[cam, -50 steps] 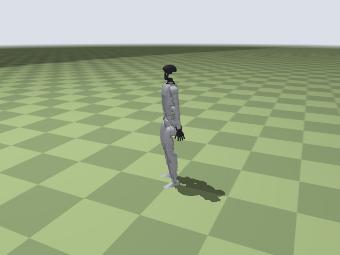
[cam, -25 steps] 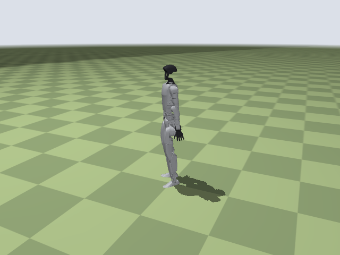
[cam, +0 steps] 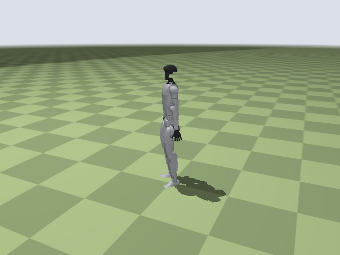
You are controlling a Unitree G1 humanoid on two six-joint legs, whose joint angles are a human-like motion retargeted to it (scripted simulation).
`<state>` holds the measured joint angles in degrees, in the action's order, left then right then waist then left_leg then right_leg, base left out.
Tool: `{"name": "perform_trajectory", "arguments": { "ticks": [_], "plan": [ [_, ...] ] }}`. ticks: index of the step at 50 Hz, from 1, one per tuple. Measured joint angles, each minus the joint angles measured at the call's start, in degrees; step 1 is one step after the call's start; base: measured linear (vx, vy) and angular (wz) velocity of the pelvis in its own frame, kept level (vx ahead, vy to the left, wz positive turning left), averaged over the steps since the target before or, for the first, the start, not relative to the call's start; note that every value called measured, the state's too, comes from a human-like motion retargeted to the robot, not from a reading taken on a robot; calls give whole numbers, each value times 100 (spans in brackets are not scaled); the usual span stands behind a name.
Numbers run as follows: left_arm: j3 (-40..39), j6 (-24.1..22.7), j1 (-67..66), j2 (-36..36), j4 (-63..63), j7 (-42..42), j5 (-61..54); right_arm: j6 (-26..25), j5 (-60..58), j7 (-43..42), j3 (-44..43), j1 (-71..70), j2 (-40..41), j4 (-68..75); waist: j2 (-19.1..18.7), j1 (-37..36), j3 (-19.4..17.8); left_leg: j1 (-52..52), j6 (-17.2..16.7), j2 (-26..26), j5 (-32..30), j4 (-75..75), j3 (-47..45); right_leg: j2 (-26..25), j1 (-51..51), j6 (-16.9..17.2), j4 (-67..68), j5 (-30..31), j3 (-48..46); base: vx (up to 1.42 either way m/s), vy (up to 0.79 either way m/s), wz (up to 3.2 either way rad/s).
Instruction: Upper body actions
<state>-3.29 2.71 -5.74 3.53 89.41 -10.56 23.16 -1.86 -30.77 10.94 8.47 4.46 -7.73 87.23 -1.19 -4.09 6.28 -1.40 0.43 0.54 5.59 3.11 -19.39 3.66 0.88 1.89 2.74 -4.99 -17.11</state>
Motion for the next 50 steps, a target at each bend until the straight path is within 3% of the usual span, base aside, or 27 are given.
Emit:
{"name": "perform_trajectory", "arguments": {
  "ticks": [18, 27, 33, 39, 45, 50],
  "plan": [
    [-45, -21, 4, 48, 151, -46, -8, -51, 102, 8, 22, -143, -37, 133, -22, 141, -8, 2, -25, 10, 5, -5, 77, 11, 20, 0, -1, 12, -84, -1, 0, 0],
    [-274, -87, 648, 448, 574, -470, -213, 96, 509, 103, -211, -528, -100, 509, -6, 120, 155, -43, -40, -1, -8, 28, 156, 61, 6, 8, -1, 1, -157, 0, 0, 0],
    [-921, -299, 1893, 924, 90, -1015, -1325, 320, 1562, 170, -921, -1643, -444, 338, 15, 73, 404, -53, -36, -22, -26, 44, 204, 90, -30, 11, -18, 10, -226, 2, 6, 5],
    [-1175, -93, 3601, 1520, -1151, -1581, -2529, 352, 2671, 652, -1362, -3654, -820, -325, -83, 226, 718, 9, -18, -12, -6, 72, 190, 60, -91, -3, -3, 3, -215, 10, 11, -2],
    [-557, -313, 5700, 2596, -1876, -1337, -2624, 513, 4015, 923, -835, -5835, -1445, -1335, -174, 172, 1088, -54, -28, 15, 45, 102, 108, 35, 6, -7, 17, -15, -134, 5, 9, -12],
    [7, -722, 7539, 3052, -1819, -375, -2921, 919, 4873, 170, 200, -7485, -2377, -1988, -148, 29, 1443, -366, -49, 23, 69, 120, 155, 50, 296, 13, 27, -50, -140, 1, 1, 1]
  ]
}}
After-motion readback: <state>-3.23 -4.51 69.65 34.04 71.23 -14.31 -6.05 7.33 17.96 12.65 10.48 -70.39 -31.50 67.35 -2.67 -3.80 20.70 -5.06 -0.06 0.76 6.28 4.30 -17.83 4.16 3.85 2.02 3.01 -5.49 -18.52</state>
